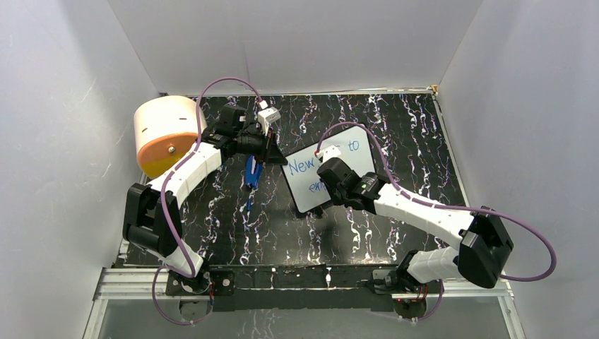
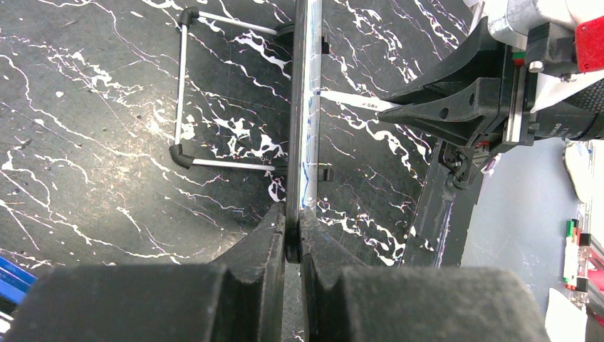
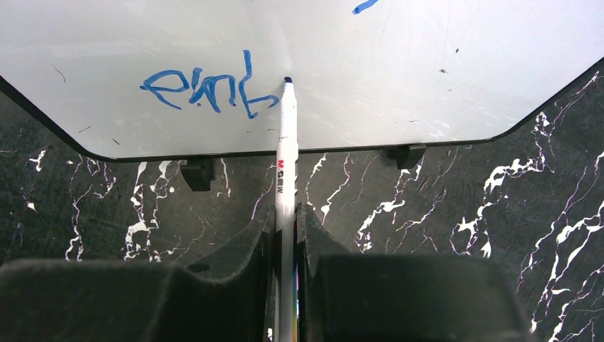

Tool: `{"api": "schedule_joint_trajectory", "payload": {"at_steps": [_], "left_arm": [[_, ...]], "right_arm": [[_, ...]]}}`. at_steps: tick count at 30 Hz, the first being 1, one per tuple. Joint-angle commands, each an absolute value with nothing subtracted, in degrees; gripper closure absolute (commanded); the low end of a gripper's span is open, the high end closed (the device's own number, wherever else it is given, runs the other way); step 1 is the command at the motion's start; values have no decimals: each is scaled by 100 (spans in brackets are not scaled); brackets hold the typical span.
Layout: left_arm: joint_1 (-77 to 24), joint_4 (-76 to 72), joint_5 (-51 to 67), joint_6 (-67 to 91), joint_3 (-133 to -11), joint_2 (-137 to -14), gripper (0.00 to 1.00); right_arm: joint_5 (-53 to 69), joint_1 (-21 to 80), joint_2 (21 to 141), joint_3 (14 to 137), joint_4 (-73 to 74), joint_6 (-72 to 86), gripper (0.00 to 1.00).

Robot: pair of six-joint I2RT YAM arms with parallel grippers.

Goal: Write a sentence on the whiteboard

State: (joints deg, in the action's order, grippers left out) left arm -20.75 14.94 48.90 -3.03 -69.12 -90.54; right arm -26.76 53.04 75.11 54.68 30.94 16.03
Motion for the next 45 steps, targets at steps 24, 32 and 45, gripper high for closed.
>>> {"api": "schedule_joint_trajectory", "payload": {"at_steps": [24, 32, 45], "left_arm": [[-2074, 1734, 4726, -571, -6978, -9062, 100], [-2074, 1732, 4725, -571, -6972, -9077, 100], [-2074, 1738, 4746, -567, -6978, -9081, 100]], "right_arm": [[-2417, 5217, 7577, 5294, 3182, 1810, 100], [-2346, 5217, 7541, 5184, 3218, 1871, 100], [-2488, 5216, 7509, 5271, 2952, 1785, 100]]}}
